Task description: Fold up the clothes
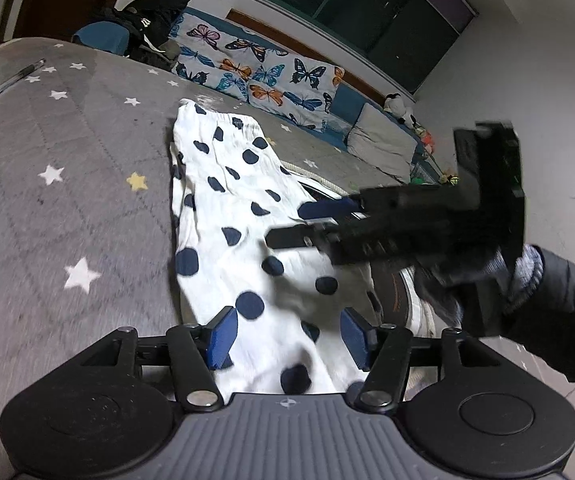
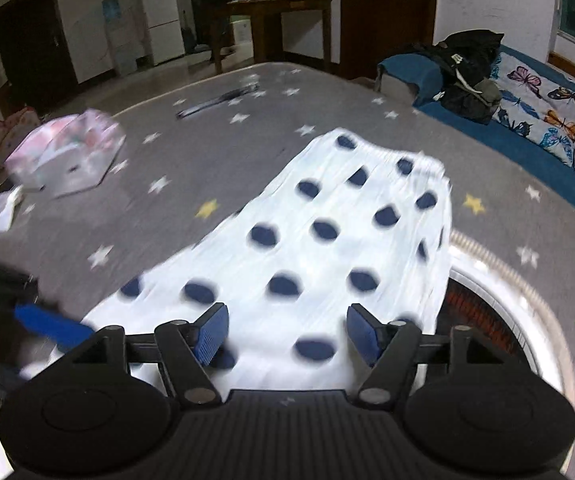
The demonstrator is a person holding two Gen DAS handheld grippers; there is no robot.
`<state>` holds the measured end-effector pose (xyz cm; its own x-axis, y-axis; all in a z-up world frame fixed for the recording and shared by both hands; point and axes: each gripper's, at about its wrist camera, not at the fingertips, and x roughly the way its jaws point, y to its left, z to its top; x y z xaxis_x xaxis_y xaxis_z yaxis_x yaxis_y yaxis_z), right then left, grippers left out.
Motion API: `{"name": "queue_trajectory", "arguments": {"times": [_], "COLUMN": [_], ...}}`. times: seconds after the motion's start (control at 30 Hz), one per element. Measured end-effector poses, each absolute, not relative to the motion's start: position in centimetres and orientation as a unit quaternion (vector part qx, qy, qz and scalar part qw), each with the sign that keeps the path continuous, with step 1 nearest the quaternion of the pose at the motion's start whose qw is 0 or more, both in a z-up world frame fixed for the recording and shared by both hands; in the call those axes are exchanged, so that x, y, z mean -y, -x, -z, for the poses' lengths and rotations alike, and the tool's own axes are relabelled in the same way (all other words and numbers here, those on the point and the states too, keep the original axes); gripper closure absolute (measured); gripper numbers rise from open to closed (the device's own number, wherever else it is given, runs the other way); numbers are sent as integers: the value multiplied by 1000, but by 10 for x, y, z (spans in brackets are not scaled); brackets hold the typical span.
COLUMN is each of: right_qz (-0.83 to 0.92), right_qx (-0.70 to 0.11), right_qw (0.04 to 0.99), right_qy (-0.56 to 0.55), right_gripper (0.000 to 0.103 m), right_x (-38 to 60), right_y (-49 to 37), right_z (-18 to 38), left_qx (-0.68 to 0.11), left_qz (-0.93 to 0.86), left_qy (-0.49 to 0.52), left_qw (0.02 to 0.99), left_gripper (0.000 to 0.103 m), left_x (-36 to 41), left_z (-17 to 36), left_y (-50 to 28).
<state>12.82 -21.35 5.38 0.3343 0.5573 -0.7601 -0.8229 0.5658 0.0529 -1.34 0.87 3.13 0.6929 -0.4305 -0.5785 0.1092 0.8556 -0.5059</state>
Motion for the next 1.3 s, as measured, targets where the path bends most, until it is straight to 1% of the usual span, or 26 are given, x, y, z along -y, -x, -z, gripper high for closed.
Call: {"name": "queue_trajectory", "arguments": {"times": [0.23,0.67,0.83,0.97,1.1,1.3], "right_qz": [-439,-450,-460,-468,-459,-468], "right_qx": [-382,-358,-343,-342,-327,-295], "right_qw": [793,798,797,790,791,807], "right_qy": [182,179,188,203,238,207], "right_gripper": [33,29,29,29,29,29], "right_x": [230,268,276,279,284,286], "right_y": [-83,0,32,55,73,82], "right_z": [-52,-67,-72,-64,-62,-82], "left_qx": [-358,-355,-361,-369,-359,-349], "left_qz": [151,147,146,130,122,123], "left_qy": [215,201,191,170,177,203], "left_qw": [896,901,901,904,908,906], "left_gripper": [40,40,40,40,40,43], "left_x": [-4,-4,-1,3,-1,-3], "left_z": [-37,-42,-38,-33,-38,-43], "left_y": [38,80,92,102,113,130]}}
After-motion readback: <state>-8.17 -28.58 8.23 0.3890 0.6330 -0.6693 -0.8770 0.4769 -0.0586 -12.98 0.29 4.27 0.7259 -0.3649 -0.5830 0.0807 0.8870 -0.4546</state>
